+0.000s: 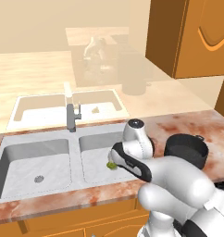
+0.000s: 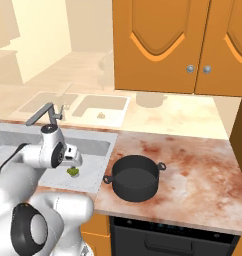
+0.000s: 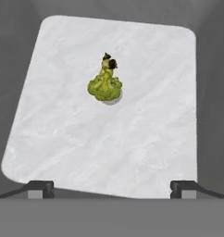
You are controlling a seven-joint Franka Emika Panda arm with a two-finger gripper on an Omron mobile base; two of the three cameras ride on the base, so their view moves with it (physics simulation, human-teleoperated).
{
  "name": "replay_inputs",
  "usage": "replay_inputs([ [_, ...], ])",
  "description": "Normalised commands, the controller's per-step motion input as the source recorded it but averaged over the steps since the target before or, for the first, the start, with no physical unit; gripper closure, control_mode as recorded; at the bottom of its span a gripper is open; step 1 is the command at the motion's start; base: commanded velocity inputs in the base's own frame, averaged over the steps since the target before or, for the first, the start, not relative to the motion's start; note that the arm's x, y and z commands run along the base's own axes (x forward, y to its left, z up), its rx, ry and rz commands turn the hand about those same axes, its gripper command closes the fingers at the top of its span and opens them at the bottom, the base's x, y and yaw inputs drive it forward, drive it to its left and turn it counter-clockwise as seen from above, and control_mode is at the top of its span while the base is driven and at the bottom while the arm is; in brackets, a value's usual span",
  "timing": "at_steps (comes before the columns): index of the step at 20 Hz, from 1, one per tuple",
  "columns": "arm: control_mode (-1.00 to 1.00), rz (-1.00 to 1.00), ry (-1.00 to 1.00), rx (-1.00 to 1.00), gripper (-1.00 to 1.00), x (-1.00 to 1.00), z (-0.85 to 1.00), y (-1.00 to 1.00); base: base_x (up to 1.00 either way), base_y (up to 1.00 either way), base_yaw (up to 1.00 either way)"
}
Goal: Dump the broccoli from the pot into the sink. Then turn on the water and wash the broccoli. Then turn off the water and put the broccoli back in the pot.
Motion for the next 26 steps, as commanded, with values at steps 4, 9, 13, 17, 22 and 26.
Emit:
replay_inputs([
  [4, -1.00, 0.07, 0.00, 0.00, -1.00, 0.16, -0.32, 0.10, 0.00, 0.00, 0.00],
  [9, -1.00, 0.06, 0.00, 0.00, -1.00, 0.24, -0.29, 0.10, 0.00, 0.00, 0.00],
  [13, -1.00, 0.03, 0.01, 0.00, -1.00, 0.26, -0.28, 0.06, 0.00, 0.00, 0.00],
  [17, -1.00, 0.02, 0.00, 0.00, -1.00, 0.29, -0.23, 0.05, 0.00, 0.00, 0.00],
  [22, -1.00, 0.02, 0.00, 0.00, -1.00, 0.34, -0.15, 0.04, 0.00, 0.00, 0.00],
  [26, -1.00, 0.00, 0.00, 0.00, -1.00, 0.36, -0.14, 0.06, 0.00, 0.00, 0.00],
])
